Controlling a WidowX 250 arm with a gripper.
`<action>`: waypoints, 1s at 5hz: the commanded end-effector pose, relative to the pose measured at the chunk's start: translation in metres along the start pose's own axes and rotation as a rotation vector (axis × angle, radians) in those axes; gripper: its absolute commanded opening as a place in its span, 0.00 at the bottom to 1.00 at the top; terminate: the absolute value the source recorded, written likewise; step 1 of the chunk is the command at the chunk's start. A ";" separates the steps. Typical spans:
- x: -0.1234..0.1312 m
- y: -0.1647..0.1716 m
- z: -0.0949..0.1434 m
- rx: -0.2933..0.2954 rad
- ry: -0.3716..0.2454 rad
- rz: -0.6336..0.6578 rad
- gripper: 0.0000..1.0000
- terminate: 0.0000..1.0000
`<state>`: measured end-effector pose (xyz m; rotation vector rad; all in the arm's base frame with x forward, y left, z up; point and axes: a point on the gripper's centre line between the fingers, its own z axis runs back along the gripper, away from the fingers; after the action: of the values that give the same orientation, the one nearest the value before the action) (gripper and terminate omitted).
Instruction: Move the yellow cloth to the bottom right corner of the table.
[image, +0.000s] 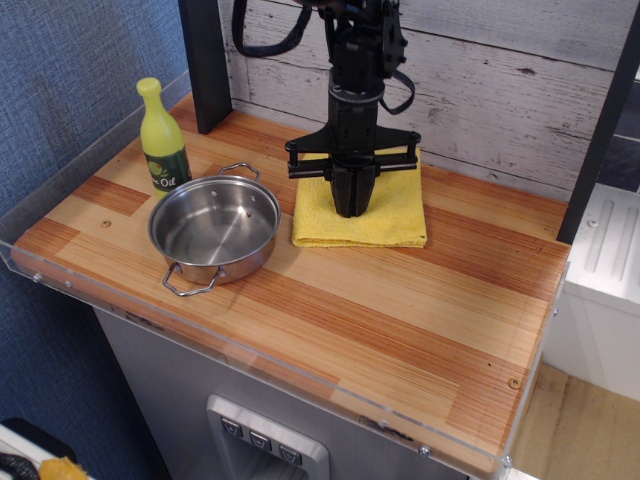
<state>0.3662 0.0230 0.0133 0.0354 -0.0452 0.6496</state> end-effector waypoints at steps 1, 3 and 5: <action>-0.045 -0.010 0.015 -0.021 -0.006 -0.118 0.00 0.00; -0.089 -0.009 0.012 0.002 0.005 -0.169 0.00 0.00; -0.111 -0.009 0.007 0.000 0.019 -0.246 0.00 0.00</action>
<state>0.2826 -0.0537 0.0067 0.0417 -0.0075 0.4129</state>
